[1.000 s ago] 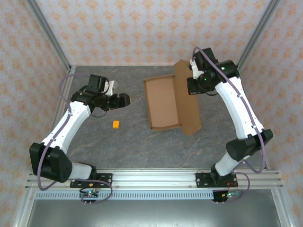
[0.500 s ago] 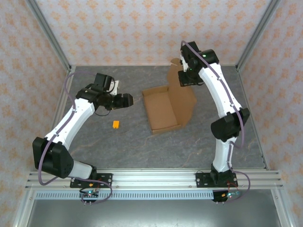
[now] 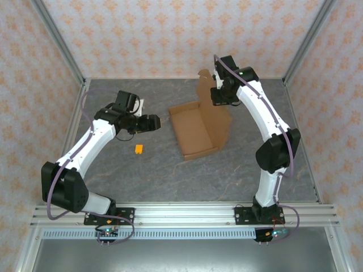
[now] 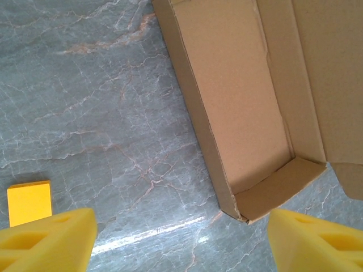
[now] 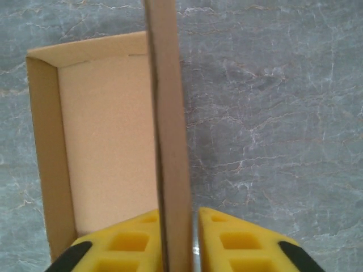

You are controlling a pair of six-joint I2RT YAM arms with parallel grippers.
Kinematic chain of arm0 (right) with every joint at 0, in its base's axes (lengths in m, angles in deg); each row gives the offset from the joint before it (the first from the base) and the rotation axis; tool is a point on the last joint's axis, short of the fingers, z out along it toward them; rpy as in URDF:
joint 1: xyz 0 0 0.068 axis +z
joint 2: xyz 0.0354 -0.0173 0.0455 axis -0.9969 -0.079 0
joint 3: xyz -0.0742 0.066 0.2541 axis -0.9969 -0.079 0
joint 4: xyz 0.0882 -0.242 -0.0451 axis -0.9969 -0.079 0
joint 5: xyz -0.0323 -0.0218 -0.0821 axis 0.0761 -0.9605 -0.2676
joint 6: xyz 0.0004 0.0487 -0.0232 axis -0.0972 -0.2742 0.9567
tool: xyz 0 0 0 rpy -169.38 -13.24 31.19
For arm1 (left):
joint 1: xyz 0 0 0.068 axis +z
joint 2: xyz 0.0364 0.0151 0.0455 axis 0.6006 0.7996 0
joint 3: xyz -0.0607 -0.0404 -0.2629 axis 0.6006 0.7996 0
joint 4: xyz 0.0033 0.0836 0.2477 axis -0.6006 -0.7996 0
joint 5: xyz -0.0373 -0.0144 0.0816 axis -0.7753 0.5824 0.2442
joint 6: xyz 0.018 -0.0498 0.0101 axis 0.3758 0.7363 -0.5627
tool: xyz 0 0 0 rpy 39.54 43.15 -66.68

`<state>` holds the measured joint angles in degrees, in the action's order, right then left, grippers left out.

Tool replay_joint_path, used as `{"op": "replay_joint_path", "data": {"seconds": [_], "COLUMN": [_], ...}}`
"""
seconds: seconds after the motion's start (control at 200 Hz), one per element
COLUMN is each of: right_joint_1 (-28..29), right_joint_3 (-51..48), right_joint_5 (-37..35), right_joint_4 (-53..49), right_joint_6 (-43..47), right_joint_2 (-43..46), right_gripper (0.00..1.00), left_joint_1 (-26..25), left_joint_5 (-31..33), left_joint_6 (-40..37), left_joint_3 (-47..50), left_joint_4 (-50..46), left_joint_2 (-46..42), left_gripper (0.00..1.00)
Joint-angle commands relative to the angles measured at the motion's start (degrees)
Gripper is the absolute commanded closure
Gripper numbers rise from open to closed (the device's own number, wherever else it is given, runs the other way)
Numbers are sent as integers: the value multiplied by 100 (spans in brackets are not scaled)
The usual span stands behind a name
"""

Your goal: Fold the paper box

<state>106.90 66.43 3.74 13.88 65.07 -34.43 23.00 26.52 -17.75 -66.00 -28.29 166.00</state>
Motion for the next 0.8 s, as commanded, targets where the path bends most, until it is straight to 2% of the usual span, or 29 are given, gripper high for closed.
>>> {"op": "replay_joint_path", "data": {"seconds": [0.0,0.14,0.395,0.645,0.795], "right_joint_1": [-46,-52,-62,-63,-60], "right_joint_3": [-53,225,718,1224,1487], "right_joint_5": [18,357,565,890,1368], "right_joint_4": [121,-161,-391,-630,-790], "right_joint_6": [839,1622,2480,3613,4119], "right_joint_2": [308,210,-179,-680,-831], "right_gripper": [87,89,94,96,96], "left_joint_1": [-61,-60,-42,-23,-21], "left_joint_5": [145,327,1443,1894,2539], "left_joint_6": [126,46,137,330,533], "left_joint_3": [234,253,462,1278,1708], "left_joint_4": [321,274,41,288,471], "left_joint_2": [-259,-226,-181,-527,-722], "left_gripper": [21,21,22,22,24]}}
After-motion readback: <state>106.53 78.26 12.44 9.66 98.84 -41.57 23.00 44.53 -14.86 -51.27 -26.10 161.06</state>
